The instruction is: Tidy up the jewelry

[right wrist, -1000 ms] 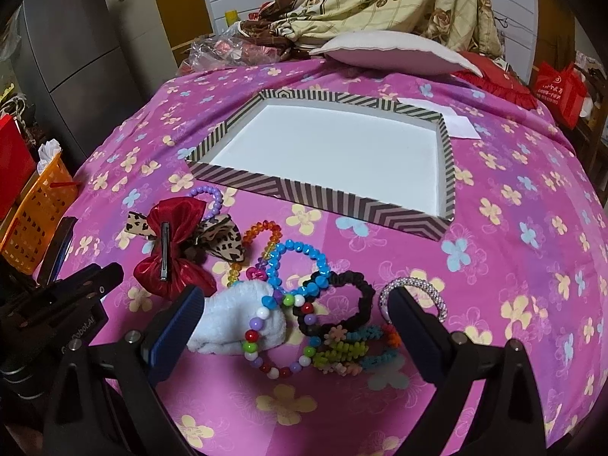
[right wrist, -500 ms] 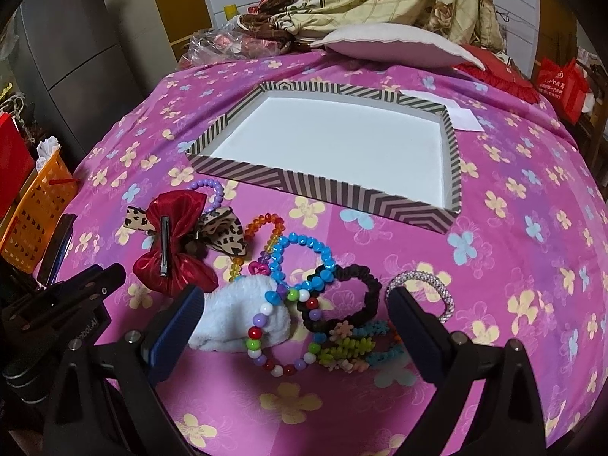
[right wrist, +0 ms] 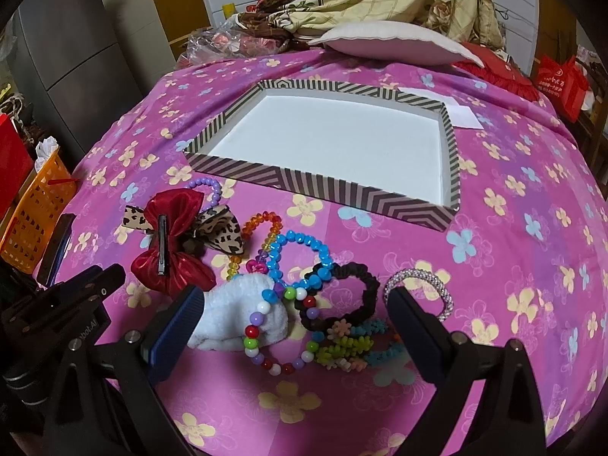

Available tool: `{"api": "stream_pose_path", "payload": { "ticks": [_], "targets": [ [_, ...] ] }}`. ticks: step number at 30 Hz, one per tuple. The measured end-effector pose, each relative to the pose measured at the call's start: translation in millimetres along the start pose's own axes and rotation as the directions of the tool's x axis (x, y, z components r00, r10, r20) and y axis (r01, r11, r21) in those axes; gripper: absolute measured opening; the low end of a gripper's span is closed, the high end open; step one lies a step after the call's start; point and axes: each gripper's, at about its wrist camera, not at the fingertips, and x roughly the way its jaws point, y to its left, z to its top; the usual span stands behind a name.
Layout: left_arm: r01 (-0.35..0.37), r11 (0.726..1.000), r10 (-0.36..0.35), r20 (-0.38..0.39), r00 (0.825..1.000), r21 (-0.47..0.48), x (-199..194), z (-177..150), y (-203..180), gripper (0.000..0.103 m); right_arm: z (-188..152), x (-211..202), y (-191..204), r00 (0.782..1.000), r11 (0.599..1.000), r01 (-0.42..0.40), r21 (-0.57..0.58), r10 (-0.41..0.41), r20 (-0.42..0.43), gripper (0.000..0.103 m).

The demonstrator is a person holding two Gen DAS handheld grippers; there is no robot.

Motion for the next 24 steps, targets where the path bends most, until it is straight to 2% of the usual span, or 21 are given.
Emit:
{"api": "stream_pose_path", "payload": {
  "ticks": [24],
  "targets": [
    [0.002,1.000,-0.002,-0.002,1.000,0.000,-0.3,-0.1,-0.1,0.045,-0.1,-6.8,-6.1,1.000,1.000,-0.007,0.013,0.007,0.003,0.099]
  ]
}}
